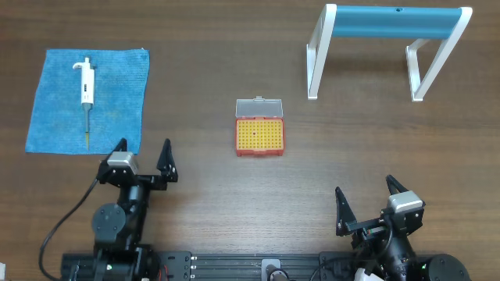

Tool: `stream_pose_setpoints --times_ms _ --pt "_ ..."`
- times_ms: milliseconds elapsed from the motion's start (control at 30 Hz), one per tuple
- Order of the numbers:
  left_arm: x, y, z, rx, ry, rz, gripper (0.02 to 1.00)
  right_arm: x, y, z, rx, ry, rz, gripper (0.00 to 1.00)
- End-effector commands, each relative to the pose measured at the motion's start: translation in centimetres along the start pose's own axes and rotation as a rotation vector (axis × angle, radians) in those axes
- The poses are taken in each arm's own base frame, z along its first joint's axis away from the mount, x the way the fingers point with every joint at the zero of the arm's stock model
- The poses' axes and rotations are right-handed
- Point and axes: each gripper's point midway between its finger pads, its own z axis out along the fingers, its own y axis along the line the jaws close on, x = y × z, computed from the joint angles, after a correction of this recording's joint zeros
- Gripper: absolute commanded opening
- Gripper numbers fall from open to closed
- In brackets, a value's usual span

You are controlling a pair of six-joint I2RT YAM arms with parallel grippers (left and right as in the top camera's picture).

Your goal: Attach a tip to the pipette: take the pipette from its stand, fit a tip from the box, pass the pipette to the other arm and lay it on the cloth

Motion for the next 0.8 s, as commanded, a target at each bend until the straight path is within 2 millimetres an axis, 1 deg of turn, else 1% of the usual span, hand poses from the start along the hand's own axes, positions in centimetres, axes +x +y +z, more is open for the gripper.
stream_pose_setpoints --times_ms 33,267,667,700,733,767,800 --pt "1.1 0.5 -0.3 -0.023 0.040 0.012 0.998 -0.2 0.1 -0.1 -0.002 -0.007 0.004 0.974" --pt "0.8 0.4 -0.2 -0.019 0.013 0.012 0.998 -0.2 0.1 -0.1 -0.002 -0.007 0.004 0.974" --pt "0.8 0.5 -0.2 -0.019 0.015 0.012 0.998 -0.2 0.1 -0.1 -0.002 -0.007 0.003 0.974" --pt "0.8 0.5 -0.2 -0.019 0.015 0.012 0.998 -0.2 -0.3 -0.1 0.024 -0.003 -0.017 0.972" --pt "0.8 0.5 -0.2 -0.019 0.015 0.012 0.998 0.2 -2.8 -0.4 0.171 0.029 -0.114 0.974" --pt "0.8 0.5 -0.2 -0.019 0.015 0.012 0.998 0.7 -5.1 -0.9 0.303 0.063 -0.135 0.974" --pt "0.8 0.5 -0.2 -0.019 0.015 0.012 0.998 0.9 -6.1 -1.3 0.364 0.082 -0.133 0.974"
